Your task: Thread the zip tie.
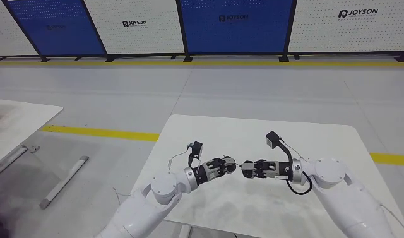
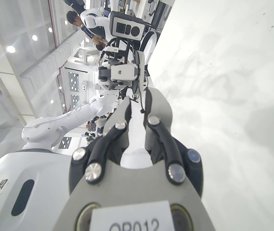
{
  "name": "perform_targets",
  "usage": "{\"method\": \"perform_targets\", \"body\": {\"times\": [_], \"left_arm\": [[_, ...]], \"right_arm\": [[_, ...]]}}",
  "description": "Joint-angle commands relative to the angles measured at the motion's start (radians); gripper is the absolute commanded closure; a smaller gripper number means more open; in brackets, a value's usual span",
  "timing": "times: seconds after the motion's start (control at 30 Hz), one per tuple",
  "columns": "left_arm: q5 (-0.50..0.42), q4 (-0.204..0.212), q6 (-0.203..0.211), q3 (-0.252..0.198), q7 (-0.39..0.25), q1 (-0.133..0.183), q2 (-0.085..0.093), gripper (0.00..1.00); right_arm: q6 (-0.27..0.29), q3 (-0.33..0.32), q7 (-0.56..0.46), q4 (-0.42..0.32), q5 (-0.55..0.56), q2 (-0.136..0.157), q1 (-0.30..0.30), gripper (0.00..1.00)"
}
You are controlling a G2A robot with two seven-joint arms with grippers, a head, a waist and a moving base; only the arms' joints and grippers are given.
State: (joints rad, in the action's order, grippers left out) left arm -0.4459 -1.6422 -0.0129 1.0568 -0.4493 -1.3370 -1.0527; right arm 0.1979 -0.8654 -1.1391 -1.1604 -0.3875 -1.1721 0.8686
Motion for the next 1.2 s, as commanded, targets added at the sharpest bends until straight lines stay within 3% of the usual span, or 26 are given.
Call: {"method": "perform_targets", "body": {"times": [0.0, 0.23, 0.5, 0.97, 1.07, 1.17], "left_arm": [[0.002, -0.003, 0.0, 0.001, 0.001, -0.002, 0.0, 1.0], [0.029, -0.013, -0.002, 0.005, 0.043, -0.011, -0.002, 1.0], [0.152, 0.004, 0.016, -0.039, 0.255, -0.001, -0.021, 1.0], [0.154, 0.008, 0.016, -0.035, 0.269, -0.003, -0.022, 1.0], [0.069, 0.008, -0.014, -0.011, 0.257, -0.014, -0.023, 1.0], [-0.003, 0.005, -0.055, 0.041, 0.21, -0.027, -0.016, 1.0]], "right_arm": [[-0.002, -0.009, 0.002, -0.007, 0.002, 0.003, 0.007, 0.0], [-0.005, -0.06, 0.028, -0.038, 0.002, 0.017, 0.043, 0.0], [-0.02, -0.124, 0.094, -0.084, 0.012, 0.035, 0.098, 0.0], [-0.02, -0.124, 0.094, -0.084, 0.012, 0.035, 0.098, 0.0], [-0.02, -0.124, 0.094, -0.084, 0.012, 0.035, 0.098, 0.0], [-0.02, -0.124, 0.094, -0.084, 0.012, 0.035, 0.098, 0.0]]}}
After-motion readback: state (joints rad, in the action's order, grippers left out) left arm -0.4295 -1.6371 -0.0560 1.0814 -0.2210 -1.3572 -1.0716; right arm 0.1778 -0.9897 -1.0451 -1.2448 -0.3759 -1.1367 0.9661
